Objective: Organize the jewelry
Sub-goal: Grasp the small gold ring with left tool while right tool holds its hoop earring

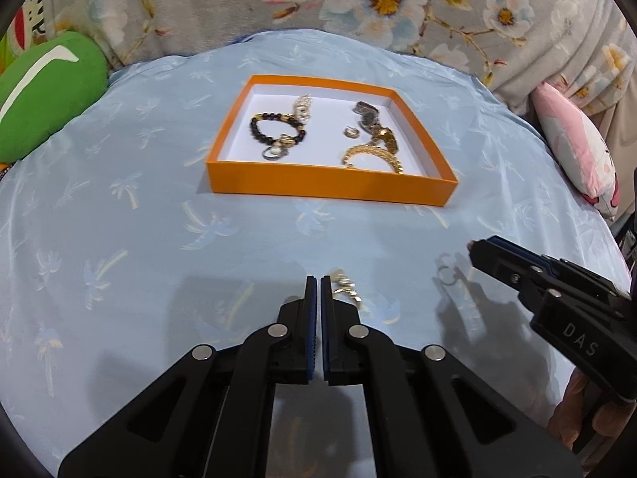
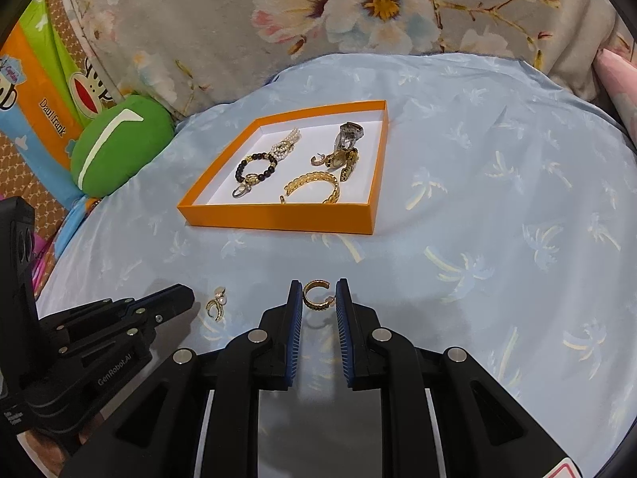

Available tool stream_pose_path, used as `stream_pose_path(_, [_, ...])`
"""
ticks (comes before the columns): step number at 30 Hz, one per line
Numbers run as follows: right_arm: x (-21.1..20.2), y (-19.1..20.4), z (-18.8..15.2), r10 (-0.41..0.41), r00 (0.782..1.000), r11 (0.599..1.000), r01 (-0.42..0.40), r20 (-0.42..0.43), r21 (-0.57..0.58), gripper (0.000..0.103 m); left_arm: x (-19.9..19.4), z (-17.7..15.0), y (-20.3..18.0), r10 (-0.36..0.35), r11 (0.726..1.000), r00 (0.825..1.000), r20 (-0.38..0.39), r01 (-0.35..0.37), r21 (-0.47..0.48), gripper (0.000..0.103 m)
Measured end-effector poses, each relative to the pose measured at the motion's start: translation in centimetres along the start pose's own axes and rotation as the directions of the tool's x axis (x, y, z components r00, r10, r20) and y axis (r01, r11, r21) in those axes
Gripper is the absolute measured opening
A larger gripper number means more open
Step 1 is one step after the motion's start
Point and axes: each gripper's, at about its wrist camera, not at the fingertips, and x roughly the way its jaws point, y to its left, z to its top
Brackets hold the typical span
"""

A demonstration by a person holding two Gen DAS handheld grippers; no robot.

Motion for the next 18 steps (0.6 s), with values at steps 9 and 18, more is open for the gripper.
stream_pose_path(9, [0.4, -0.1, -0.1, 0.009, 1.0, 1.0, -0.009, -0.011, -0.003, 0.016, 0.0, -0.1, 0.0, -0.028, 1.0, 1.0, -0.006, 0.028, -0.009, 0.027])
stream_pose_path(18, [0.4, -0.1, -0.1, 0.012, 1.0, 1.0, -0.012, -0.01, -0.001, 0.016, 1.8, 0.0, -2.7, -0.005, 0.998, 0.999, -0.035, 0.007, 0.058, 0.033])
